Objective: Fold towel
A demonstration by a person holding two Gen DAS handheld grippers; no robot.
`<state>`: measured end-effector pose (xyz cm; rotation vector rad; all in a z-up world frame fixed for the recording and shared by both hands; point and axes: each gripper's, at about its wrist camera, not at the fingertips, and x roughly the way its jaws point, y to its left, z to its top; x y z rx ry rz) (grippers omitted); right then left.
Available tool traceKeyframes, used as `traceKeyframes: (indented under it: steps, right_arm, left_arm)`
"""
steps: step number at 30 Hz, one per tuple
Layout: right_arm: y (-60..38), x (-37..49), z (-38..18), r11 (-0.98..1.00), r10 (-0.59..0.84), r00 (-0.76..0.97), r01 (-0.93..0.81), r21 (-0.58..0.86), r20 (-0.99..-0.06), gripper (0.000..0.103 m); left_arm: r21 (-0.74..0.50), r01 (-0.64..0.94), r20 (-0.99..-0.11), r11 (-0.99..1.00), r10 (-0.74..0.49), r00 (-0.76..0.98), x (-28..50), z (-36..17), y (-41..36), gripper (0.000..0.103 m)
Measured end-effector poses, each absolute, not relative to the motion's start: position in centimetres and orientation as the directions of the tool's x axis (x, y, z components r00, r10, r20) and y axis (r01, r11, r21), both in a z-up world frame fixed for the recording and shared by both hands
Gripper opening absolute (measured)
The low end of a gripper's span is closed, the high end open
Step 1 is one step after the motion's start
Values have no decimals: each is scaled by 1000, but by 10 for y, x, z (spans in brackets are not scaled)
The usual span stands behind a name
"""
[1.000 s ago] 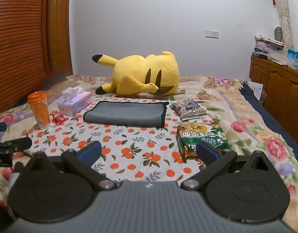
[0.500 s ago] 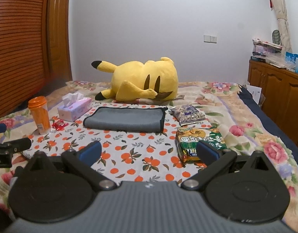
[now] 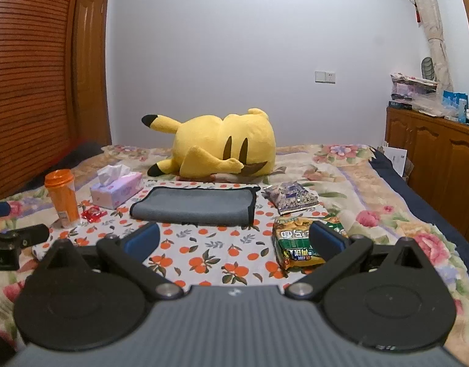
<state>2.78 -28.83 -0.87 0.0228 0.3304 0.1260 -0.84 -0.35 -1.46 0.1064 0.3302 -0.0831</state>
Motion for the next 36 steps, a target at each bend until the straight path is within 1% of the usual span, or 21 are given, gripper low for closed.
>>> traceKeyframes:
  steps: [36]
  right_arm:
    - [-289,29,-10,992,123,939,-113,50,-322,103]
  left_arm:
    - [89,97,-322,991,-63,945,-8,-13,-1,103]
